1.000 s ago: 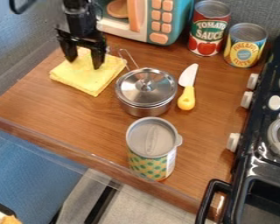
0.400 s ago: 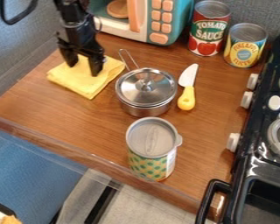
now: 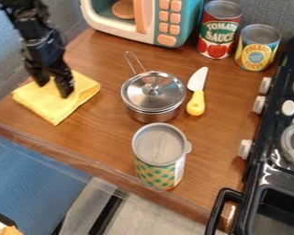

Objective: Move the yellow towel to the bottom left of the table

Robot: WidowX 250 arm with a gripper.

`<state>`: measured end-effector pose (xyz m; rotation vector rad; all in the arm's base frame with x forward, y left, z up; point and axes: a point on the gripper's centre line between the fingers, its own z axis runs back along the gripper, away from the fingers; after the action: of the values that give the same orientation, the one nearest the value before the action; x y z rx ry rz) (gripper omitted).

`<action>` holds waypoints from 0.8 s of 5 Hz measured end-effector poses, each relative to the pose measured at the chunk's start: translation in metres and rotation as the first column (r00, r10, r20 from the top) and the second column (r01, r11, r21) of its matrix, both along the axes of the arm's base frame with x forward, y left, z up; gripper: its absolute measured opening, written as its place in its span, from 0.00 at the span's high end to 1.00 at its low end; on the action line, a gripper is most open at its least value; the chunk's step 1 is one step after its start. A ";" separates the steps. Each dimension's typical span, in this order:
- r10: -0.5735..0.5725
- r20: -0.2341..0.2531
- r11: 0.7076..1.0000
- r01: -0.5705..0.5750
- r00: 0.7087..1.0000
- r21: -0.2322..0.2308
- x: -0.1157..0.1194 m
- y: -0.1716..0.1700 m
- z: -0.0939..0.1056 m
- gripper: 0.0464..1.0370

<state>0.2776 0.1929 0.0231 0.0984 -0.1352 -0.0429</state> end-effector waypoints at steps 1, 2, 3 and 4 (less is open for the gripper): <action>-0.011 -0.010 1.000 0.011 1.000 -0.014 -0.021 0.005 0.000 0.04; 0.002 -0.014 0.999 -0.002 1.000 -0.037 -0.030 0.005 0.000 0.04; 0.016 -0.034 0.997 -0.018 0.999 -0.069 -0.035 -0.001 -0.001 0.04; 0.026 -0.041 0.996 -0.029 0.999 -0.080 -0.030 -0.011 -0.001 0.04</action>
<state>0.2477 0.1821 0.0225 0.0187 -0.0955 -0.0121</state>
